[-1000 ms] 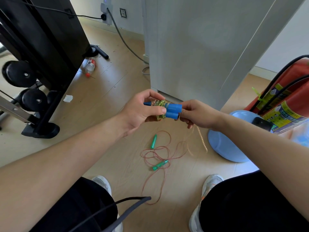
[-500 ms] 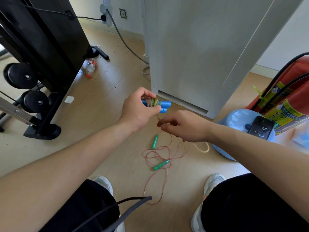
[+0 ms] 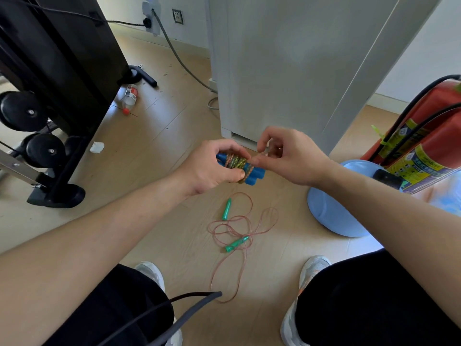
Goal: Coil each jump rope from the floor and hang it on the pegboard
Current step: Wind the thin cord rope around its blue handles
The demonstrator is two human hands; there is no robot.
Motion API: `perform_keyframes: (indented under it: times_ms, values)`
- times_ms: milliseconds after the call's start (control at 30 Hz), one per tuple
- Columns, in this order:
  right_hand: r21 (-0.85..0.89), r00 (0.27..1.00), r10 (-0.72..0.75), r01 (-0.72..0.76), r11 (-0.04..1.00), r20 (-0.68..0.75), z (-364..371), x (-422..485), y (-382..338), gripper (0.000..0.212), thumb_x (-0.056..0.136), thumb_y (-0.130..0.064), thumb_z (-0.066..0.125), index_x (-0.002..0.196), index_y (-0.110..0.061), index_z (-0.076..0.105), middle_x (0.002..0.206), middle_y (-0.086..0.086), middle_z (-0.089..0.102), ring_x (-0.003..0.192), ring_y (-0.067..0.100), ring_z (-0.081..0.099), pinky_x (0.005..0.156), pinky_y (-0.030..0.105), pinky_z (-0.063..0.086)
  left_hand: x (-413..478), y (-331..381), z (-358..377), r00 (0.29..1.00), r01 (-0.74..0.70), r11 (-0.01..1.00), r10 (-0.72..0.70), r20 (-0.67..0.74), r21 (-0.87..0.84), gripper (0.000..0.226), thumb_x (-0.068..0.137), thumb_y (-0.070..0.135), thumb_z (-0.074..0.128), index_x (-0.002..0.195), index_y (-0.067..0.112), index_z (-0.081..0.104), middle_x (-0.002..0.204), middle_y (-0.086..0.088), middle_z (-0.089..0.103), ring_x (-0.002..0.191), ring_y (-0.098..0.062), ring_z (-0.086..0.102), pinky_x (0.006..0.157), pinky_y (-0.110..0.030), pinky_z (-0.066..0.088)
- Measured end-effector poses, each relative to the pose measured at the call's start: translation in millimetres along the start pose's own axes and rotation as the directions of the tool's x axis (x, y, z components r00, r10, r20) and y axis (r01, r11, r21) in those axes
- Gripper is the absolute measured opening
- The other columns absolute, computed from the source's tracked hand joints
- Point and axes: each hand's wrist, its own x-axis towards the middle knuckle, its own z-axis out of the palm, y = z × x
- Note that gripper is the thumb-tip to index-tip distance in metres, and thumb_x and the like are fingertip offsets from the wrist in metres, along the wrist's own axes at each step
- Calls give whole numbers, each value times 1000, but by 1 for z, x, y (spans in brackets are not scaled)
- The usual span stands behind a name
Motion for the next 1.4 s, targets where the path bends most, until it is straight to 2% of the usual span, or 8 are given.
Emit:
perform_keyframes:
  times_ms: [233, 433, 633, 767, 967, 1067, 1233, 1400]
  values:
    - [6, 999, -4, 4, 1000, 34, 4, 1, 2, 23, 83, -37, 78, 78, -20, 64, 61, -9, 52, 56, 5, 44, 52, 17, 33, -5, -7, 8, 998, 54, 991, -56, -15, -124, 38, 54, 20, 96, 81, 29, 71, 83, -11, 74, 74, -22, 70, 69, -40, 62]
    - [191, 990, 72, -95, 977, 124, 0, 3, 8, 27, 91, -40, 66, 76, -19, 62, 64, 4, 46, 58, 11, 36, 54, 27, 31, -6, 3, 4, 998, 44, 971, -54, -37, -235, 28, 72, -3, 83, 87, 11, 65, 85, -11, 65, 70, -17, 66, 59, -29, 59]
    - [322, 942, 190, -277, 905, 277, 6, -2, 5, 22, 101, -31, 55, 90, -13, 59, 62, -2, 58, 47, 10, 40, 44, 24, 32, -6, 6, -4, 990, 93, 917, -126, -61, -388, 31, 62, 18, 84, 88, 15, 68, 93, -10, 65, 77, -20, 68, 64, -35, 60]
    - [411, 944, 221, -308, 858, 247, 13, -3, -2, 19, 100, -25, 57, 84, -16, 61, 65, 2, 61, 46, 12, 39, 44, 23, 32, -3, 4, -5, 972, 99, 901, -180, -154, -423, 23, 72, 8, 84, 86, 18, 68, 98, -10, 64, 82, -23, 69, 66, -36, 60]
    - [334, 957, 243, -283, 899, 157, 21, -6, -9, 13, 94, -17, 63, 97, -25, 73, 59, -12, 58, 48, 10, 40, 44, 22, 35, 2, -9, -7, 914, 84, 989, -124, -385, -120, 29, 70, 22, 90, 91, 20, 70, 92, -2, 66, 89, -26, 68, 70, -42, 63]
    - [392, 941, 314, -339, 855, 127, 20, -6, -10, 12, 93, -18, 66, 99, -21, 76, 48, -17, 48, 45, 8, 35, 45, 23, 31, 3, -11, -4, 907, 78, 995, -94, -410, -55, 32, 65, 35, 90, 88, 27, 69, 91, 0, 68, 90, -29, 67, 73, -49, 61]
    - [318, 939, 337, -343, 884, 75, 24, -8, -16, 12, 84, -22, 77, 96, -20, 78, 50, -15, 55, 39, 4, 38, 40, 12, 29, 2, -13, 5, 910, 66, 998, -53, -412, 17, 30, 71, 35, 89, 92, 28, 68, 90, 2, 68, 88, -25, 66, 72, -49, 59]
    - [170, 935, 354, -354, 920, 31, 31, -5, -17, 16, 89, -34, 72, 101, -26, 78, 56, -4, 46, 42, 9, 29, 44, 23, 28, 0, -15, 10, 904, 69, 997, -42, -425, 47, 31, 70, 36, 89, 92, 28, 67, 88, 6, 68, 87, -23, 66, 73, -49, 59]
